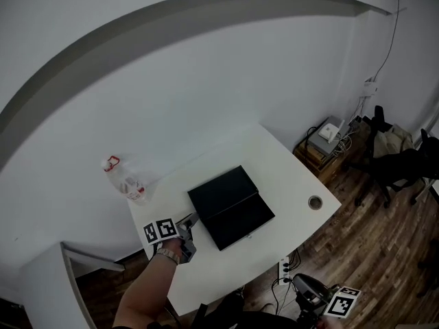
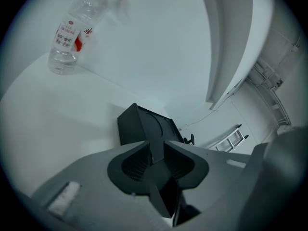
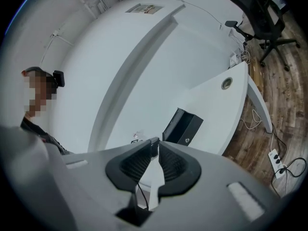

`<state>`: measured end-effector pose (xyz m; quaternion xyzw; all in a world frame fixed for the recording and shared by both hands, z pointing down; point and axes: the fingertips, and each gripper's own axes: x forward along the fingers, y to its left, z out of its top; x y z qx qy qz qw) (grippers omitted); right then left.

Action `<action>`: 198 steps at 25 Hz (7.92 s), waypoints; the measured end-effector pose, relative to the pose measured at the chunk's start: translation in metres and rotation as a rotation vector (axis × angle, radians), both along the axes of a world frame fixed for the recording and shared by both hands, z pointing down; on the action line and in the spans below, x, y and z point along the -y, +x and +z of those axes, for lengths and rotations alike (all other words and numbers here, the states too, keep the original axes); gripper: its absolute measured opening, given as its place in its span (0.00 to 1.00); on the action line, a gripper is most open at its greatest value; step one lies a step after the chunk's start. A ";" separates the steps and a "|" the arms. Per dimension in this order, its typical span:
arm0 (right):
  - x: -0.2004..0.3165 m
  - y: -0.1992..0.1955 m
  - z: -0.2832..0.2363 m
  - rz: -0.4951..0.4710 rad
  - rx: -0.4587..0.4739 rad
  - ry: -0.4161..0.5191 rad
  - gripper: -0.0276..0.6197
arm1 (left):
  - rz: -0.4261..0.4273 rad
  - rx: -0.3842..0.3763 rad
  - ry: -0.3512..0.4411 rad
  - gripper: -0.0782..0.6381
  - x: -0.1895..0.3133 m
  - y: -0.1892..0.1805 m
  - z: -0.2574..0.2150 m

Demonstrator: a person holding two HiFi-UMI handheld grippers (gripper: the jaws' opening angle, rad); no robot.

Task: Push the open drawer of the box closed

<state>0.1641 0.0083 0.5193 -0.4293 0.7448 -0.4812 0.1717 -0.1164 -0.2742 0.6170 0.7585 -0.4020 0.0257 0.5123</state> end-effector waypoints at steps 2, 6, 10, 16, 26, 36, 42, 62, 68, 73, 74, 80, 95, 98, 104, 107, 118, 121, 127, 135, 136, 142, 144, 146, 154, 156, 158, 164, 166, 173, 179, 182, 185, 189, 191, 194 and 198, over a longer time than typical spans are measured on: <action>0.009 -0.007 0.005 -0.011 -0.001 -0.016 0.13 | 0.004 0.014 -0.016 0.24 0.011 -0.001 0.008; 0.028 -0.021 0.009 -0.021 0.005 -0.026 0.13 | 0.010 0.036 -0.052 0.24 0.025 -0.003 0.021; 0.043 -0.034 0.020 -0.056 -0.006 -0.052 0.14 | 0.023 0.020 -0.070 0.24 0.030 0.000 0.026; 0.075 -0.053 0.051 -0.142 -0.111 -0.101 0.16 | 0.011 -0.023 -0.086 0.24 0.029 0.001 0.029; 0.144 -0.084 0.133 -0.352 -0.442 -0.215 0.21 | -0.030 -0.061 -0.074 0.25 0.031 -0.002 0.027; 0.166 -0.098 0.167 -0.423 -0.518 -0.289 0.25 | -0.041 -0.103 -0.077 0.25 0.030 -0.001 0.028; 0.170 -0.101 0.172 -0.440 -0.514 -0.296 0.17 | -0.031 -0.112 -0.077 0.25 0.030 -0.001 0.029; 0.192 -0.118 0.157 -0.419 -0.502 -0.266 0.15 | -0.050 -0.164 -0.075 0.25 0.029 0.000 0.028; 0.208 -0.119 0.159 -0.413 -0.507 -0.269 0.15 | -0.044 -0.172 -0.080 0.25 0.029 0.000 0.029; 0.222 -0.124 0.160 -0.411 -0.511 -0.266 0.15 | -0.043 -0.178 -0.077 0.25 0.029 0.000 0.029; 0.225 -0.125 0.160 -0.411 -0.511 -0.266 0.15 | -0.043 -0.178 -0.077 0.25 0.029 0.000 0.029; 0.242 -0.130 0.160 -0.411 -0.511 -0.264 0.15 | -0.044 -0.184 -0.076 0.25 0.028 0.001 0.028; 0.268 -0.139 0.161 -0.401 -0.504 -0.272 0.15 | -0.039 -0.196 -0.078 0.25 0.027 0.002 0.028; 0.272 -0.140 0.163 -0.397 -0.505 -0.274 0.15 | -0.034 -0.197 -0.078 0.25 0.028 0.002 0.028; 0.277 -0.141 0.163 -0.393 -0.501 -0.281 0.15 | -0.026 -0.199 -0.077 0.25 0.028 0.002 0.028; 0.278 -0.142 0.163 -0.399 -0.504 -0.282 0.15 | -0.026 -0.203 -0.079 0.25 0.028 0.002 0.028; 0.282 -0.142 0.163 -0.388 -0.481 -0.277 0.16 | -0.026 -0.199 -0.080 0.26 0.027 0.002 0.027; 0.279 -0.142 0.162 -0.388 -0.466 -0.280 0.17 | -0.020 -0.198 -0.076 0.26 0.027 0.001 0.027; 0.257 -0.134 0.158 -0.392 -0.447 -0.283 0.20 | -0.073 -0.233 -0.034 0.25 0.026 -0.008 0.021; 0.207 -0.107 0.107 -0.396 -0.371 -0.172 0.05 | -0.041 -0.254 0.072 0.11 -0.025 -0.016 -0.015; 0.197 -0.103 0.098 -0.395 -0.351 -0.155 0.05 | -0.026 -0.265 0.078 0.11 -0.038 -0.011 -0.020; 0.118 -0.071 0.056 -0.406 -0.262 -0.074 0.05 | 0.082 -0.266 0.118 0.11 -0.134 0.034 -0.044; 0.089 -0.063 0.046 -0.411 -0.235 -0.053 0.05 | 0.104 -0.277 0.124 0.11 -0.170 0.050 -0.051; 0.062 -0.057 0.039 -0.416 -0.214 -0.037 0.05 | 0.118 -0.282 0.130 0.11 -0.204 0.063 -0.054; -0.025 -0.045 0.031 -0.429 -0.117 -0.032 0.05 | 0.152 -0.300 0.102 0.11 -0.319 0.095 -0.058; -0.044 -0.048 0.027 -0.429 -0.084 -0.036 0.05 | 0.163 -0.283 0.087 0.11 -0.342 0.094 -0.056; -0.060 -0.052 0.023 -0.421 -0.054 -0.041 0.05 | 0.163 -0.299 0.077 0.11 -0.359 0.093 -0.060; -0.092 -0.062 0.011 -0.364 0.024 -0.045 0.05 | 0.166 -0.362 0.069 0.11 -0.388 0.076 -0.080; -0.100 -0.065 0.003 -0.333 0.046 -0.045 0.05 | 0.184 -0.368 0.065 0.11 -0.396 0.071 -0.085; -0.127 -0.094 -0.012 -0.300 0.073 -0.014 0.05 | 0.244 -0.401 0.058 0.11 -0.415 0.059 -0.085; -0.139 -0.109 -0.015 -0.282 0.072 -0.010 0.05 | 0.264 -0.405 0.065 0.11 -0.419 0.051 -0.087; -0.145 -0.113 -0.016 -0.278 0.069 -0.009 0.05 | 0.236 -0.411 0.069 0.11 -0.416 0.041 -0.086; -0.148 -0.116 -0.017 -0.276 0.066 -0.010 0.05 | 0.218 -0.417 0.063 0.11 -0.416 0.039 -0.089; -0.151 -0.121 -0.018 -0.282 0.063 -0.003 0.05 | 0.220 -0.435 0.059 0.11 -0.421 0.039 -0.089; -0.152 -0.123 -0.018 -0.282 0.061 -0.005 0.05 | 0.208 -0.450 0.055 0.11 -0.422 0.037 -0.087; -0.154 -0.123 -0.018 -0.276 0.059 -0.006 0.05 | 0.207 -0.445 0.048 0.11 -0.422 0.035 -0.086; -0.156 -0.124 -0.018 -0.270 0.058 -0.005 0.05 | 0.219 -0.441 0.048 0.11 -0.423 0.036 -0.087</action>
